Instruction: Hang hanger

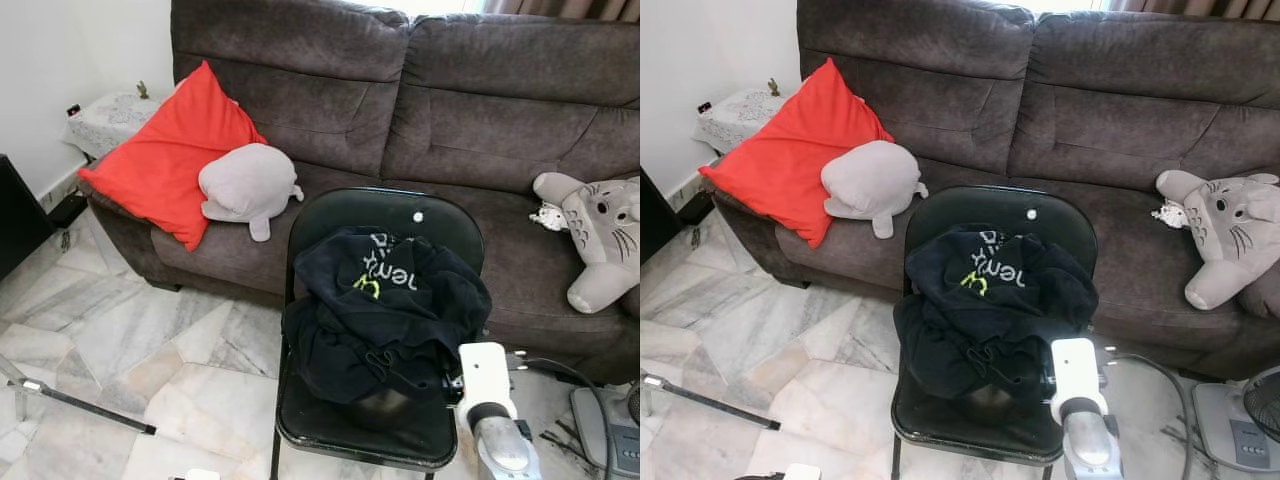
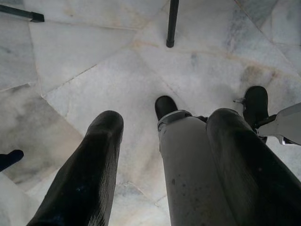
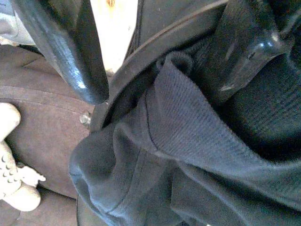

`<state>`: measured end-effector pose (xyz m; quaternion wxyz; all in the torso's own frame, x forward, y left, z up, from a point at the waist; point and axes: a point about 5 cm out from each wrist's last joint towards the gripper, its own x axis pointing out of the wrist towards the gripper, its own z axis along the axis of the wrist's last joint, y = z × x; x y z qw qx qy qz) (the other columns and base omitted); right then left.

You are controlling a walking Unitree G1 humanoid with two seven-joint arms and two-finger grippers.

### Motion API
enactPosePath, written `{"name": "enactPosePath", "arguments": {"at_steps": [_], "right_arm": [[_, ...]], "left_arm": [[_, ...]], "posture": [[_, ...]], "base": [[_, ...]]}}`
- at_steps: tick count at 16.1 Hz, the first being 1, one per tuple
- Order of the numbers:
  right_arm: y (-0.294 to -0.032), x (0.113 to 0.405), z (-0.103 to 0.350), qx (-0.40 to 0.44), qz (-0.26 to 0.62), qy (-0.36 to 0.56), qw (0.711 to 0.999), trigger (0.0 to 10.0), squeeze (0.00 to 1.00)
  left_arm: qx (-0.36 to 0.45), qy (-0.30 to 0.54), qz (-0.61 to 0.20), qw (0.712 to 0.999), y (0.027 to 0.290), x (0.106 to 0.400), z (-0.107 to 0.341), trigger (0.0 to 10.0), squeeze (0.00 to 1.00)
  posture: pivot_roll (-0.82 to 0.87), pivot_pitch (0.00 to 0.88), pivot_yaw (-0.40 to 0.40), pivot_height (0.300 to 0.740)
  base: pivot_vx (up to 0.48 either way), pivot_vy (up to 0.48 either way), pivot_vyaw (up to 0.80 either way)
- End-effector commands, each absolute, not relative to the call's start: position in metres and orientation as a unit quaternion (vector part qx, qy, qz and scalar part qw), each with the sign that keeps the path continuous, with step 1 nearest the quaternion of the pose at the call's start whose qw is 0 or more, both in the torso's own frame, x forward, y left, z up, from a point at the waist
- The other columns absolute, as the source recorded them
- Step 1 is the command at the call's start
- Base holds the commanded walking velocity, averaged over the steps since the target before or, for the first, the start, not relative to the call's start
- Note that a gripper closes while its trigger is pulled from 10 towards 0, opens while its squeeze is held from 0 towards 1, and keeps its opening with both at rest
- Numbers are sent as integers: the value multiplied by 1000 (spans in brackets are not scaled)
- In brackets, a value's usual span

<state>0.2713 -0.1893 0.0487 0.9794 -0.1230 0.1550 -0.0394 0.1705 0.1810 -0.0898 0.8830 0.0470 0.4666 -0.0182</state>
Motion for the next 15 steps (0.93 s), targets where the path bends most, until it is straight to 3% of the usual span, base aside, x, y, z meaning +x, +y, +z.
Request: {"name": "enactPosePath", "arguments": {"at_steps": [1, 5, 9, 15], "right_arm": [[-191, 277, 53, -129, -42, 145, 980, 10000, 0], [-193, 289, 67, -166, -51, 101, 980, 10000, 0], [-188, 285, 46, -166, -33, 168, 971, 10000, 0], [-188, 300, 53, -148, -35, 151, 977, 10000, 0]], "left_arm": [[53, 485, -25, 873, 182, 162, -94, 10000, 0], [55, 485, -24, 873, 183, 162, -94, 10000, 0], [55, 485, -25, 872, 183, 163, -94, 10000, 0], [57, 485, -26, 872, 183, 163, -93, 10000, 0]], "posture": [[-71, 81, 17, 740], [-68, 81, 20, 740], [-68, 82, 23, 740], [-63, 77, 27, 740]], "base": [[0, 0, 0], [0, 0, 0], [0, 0, 0], [0, 0, 0]]}}
